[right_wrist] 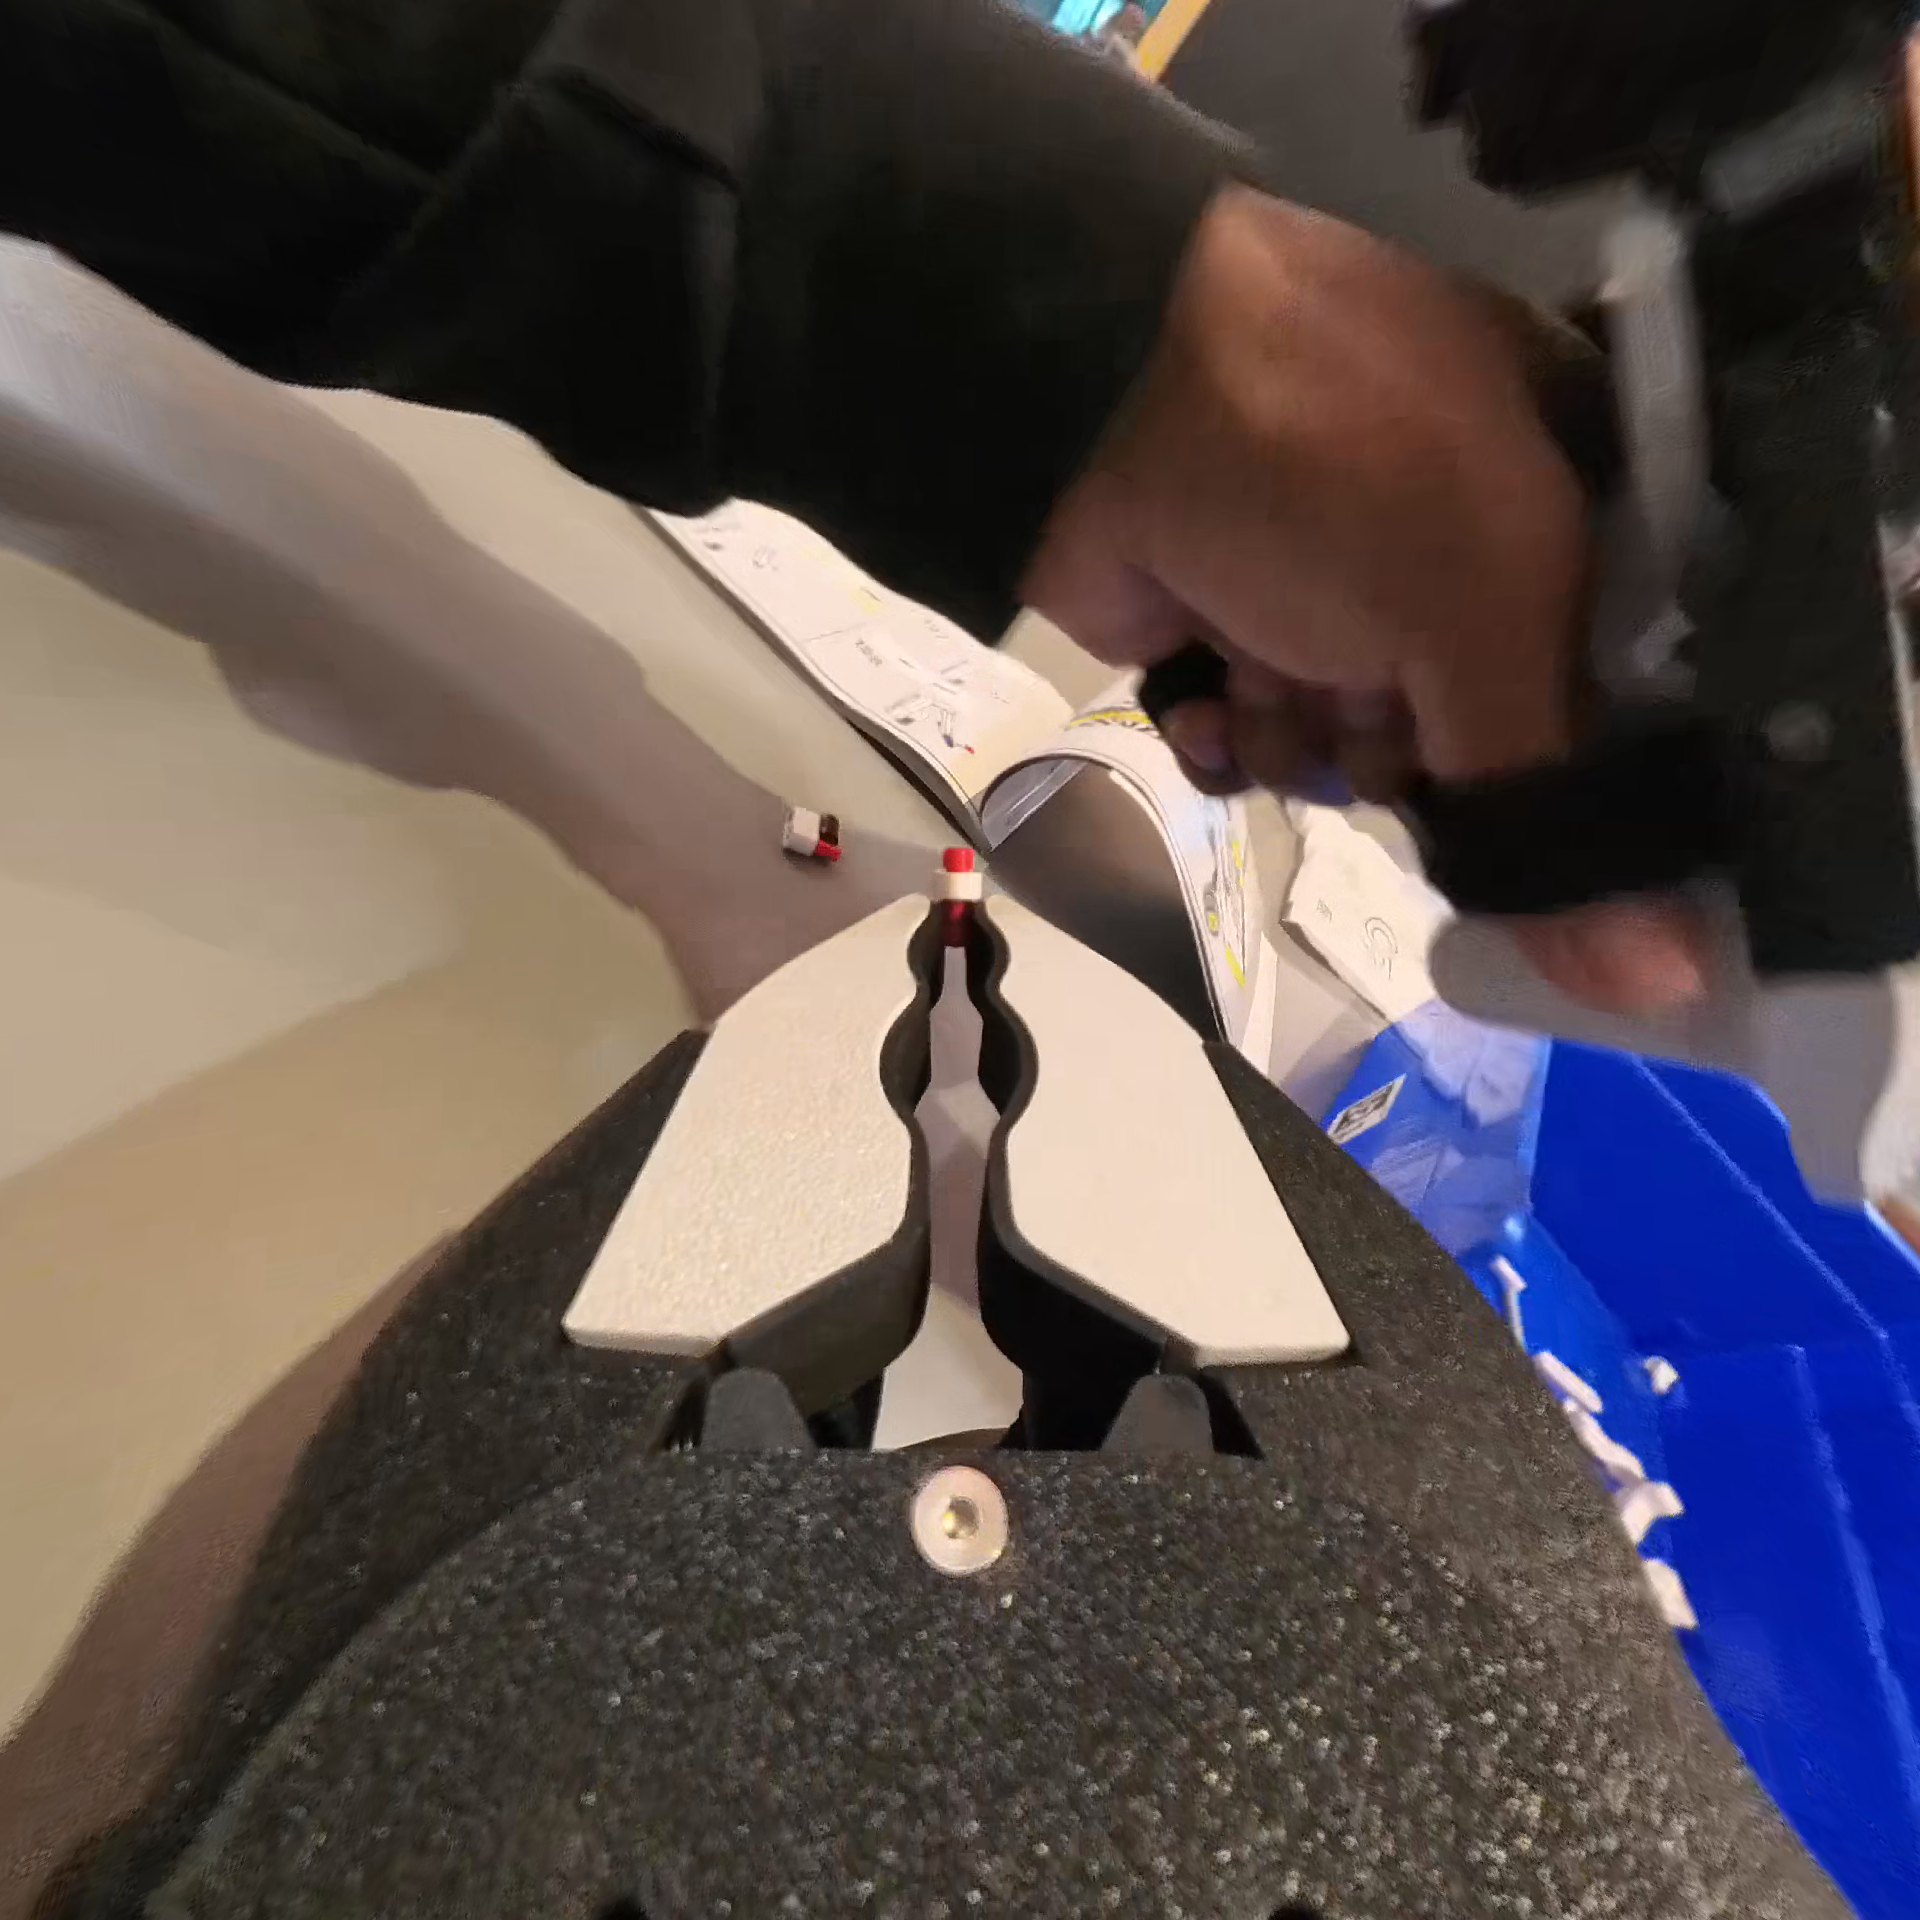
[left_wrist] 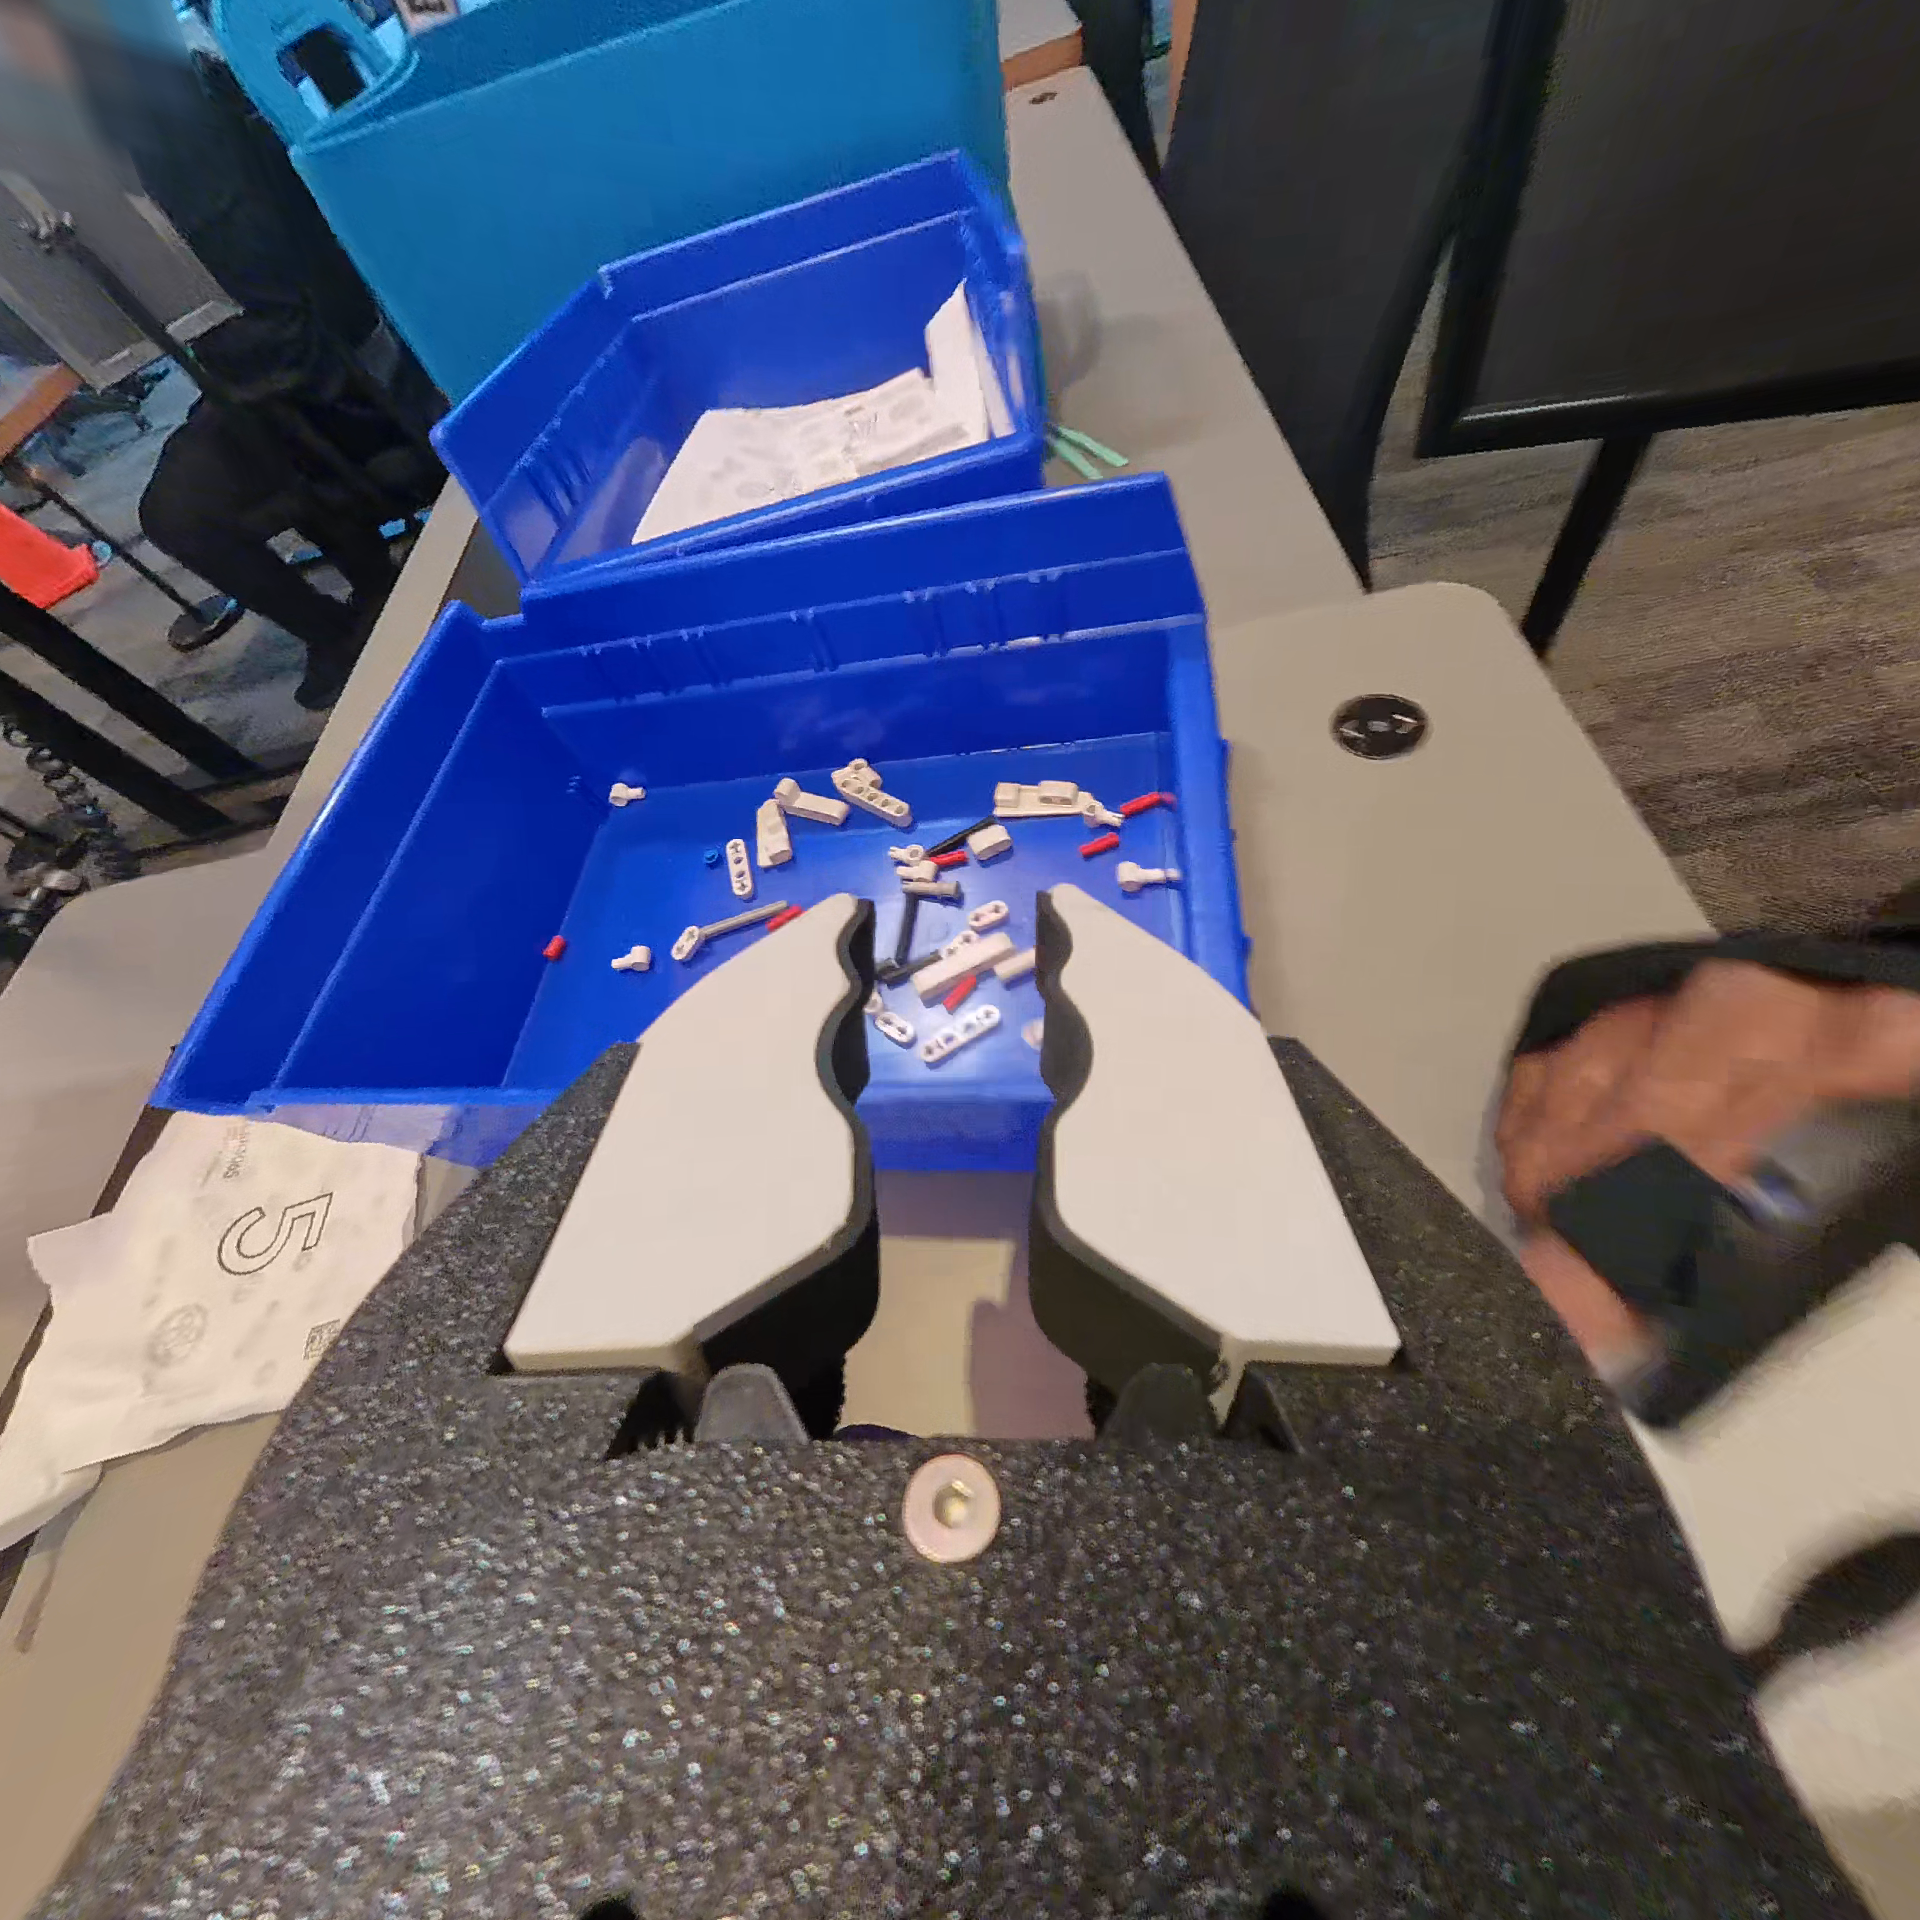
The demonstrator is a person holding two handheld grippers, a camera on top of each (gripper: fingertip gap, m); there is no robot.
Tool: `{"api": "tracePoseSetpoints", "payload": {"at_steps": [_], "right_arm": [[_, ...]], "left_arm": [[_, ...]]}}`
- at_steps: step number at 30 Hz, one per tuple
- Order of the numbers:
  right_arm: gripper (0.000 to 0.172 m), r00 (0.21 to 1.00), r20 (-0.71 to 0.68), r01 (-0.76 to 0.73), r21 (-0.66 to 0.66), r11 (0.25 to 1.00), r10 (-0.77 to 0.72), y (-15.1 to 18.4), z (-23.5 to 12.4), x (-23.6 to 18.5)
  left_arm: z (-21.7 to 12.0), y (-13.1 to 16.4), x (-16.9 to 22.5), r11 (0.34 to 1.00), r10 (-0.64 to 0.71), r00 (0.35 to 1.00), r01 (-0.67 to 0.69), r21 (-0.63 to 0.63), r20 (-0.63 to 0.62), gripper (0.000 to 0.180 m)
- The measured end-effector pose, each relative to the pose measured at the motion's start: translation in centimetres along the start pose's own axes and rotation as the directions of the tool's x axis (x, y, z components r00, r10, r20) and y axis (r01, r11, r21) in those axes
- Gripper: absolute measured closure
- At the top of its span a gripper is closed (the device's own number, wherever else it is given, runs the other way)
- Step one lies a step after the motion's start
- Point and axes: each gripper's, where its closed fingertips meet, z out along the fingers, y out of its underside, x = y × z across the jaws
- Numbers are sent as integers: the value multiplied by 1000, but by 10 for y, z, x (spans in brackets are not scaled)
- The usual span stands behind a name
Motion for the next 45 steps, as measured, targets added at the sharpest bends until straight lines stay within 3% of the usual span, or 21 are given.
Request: {"api": "tracePoseSetpoints", "payload": {"at_steps": [6,9,11,14,17,22,32,45], "right_arm": [[168,997,36,-74,11,997,74,5,-6,-1],[168,994,71,-81,3,997,81,5,0,-7],[168,996,62,-67,5,998,67,2,2,-7],[168,1000,14,10,1,1000,-10,0,5,-7],[168,995,-33,96,-13,995,-97,-2,8,-7],[168,982,-55,176,-43,983,-178,-2,13,-10],[168,965,-86,242,-59,968,-247,-4,14,-11],[169,954,-58,291,-53,955,-294,-4,14,-19]], "left_arm": [[-73,38,66,964,262,953,-251,92,-149,158],[-95,61,77,960,278,950,-271,70,-140,162],[-103,73,76,975,220,967,-220,19,-126,166],[-106,92,78,996,-28,989,15,-93,-144,164],[-107,94,82,965,-261,950,252,-70,-173,158],[-110,91,85,902,-427,874,430,-41,-232,154],[-105,101,86,853,-518,820,515,-79,-243,161],[-112,106,90,862,-484,822,507,-1,-299,165]]}}
